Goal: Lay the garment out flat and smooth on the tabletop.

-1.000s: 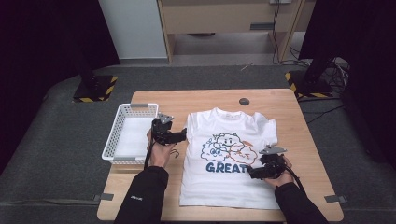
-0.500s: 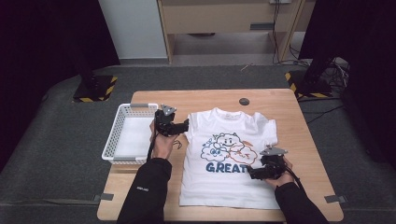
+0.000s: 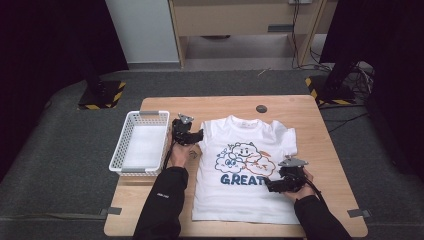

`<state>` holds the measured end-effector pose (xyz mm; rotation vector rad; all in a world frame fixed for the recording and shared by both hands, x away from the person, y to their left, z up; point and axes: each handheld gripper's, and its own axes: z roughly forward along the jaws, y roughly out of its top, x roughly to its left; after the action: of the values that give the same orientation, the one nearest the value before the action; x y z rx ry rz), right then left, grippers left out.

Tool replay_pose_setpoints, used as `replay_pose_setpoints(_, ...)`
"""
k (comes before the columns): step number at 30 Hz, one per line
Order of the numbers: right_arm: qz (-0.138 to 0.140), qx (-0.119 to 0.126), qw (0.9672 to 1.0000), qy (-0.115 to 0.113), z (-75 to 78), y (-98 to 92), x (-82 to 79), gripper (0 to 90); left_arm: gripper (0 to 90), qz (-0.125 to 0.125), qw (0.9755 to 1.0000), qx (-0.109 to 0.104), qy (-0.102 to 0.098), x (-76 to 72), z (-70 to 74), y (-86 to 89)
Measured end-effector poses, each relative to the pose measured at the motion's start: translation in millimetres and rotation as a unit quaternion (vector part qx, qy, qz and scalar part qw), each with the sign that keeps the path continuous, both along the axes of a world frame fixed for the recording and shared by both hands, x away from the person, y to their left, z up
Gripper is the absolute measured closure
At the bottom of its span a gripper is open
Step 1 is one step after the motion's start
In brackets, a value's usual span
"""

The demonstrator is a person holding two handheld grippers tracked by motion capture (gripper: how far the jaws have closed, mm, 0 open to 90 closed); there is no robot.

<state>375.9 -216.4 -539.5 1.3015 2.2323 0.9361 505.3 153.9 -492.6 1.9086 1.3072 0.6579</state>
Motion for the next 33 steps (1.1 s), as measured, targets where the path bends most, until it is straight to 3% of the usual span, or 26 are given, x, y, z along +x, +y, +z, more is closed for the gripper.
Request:
replay_pose_setpoints(11,-0.001,0.0,1.0,0.0,0.0,0.6,0.2,0.7,39.9,0.008,0.9995,0.018,0.023,12.2,-25.1,-3.0)
replay_pose_setpoints(17,0.0,0.0,1.0,0.0,0.0,0.9,0.4,0.7,39.0,0.012,0.999,0.016,0.04,16.8,-38.0,-1.9)
replay_pose_setpoints(19,0.0,0.0,1.0,0.0,0.0,1.0,0.5,0.8,38.6,0.014,0.9992,0.014,0.035,16.4,-39.2,-2.0)
replay_pose_setpoints(23,0.0,0.0,1.0,0.0,0.0,1.0,0.5,0.7,37.3,0.02,0.9986,0.042,0.024,13.7,-38.2,-1.9)
replay_pose_setpoints(27,0.001,0.0,1.0,0.0,0.1,1.0,0.7,0.7,35.8,0.039,0.9977,0.049,0.023,7.1,-37.9,3.0)
replay_pose_setpoints(33,0.0,0.0,1.0,0.0,0.0,1.7,0.8,0.7,35.1,0.058,0.9934,0.097,0.016,-5.7,-35.3,1.2)
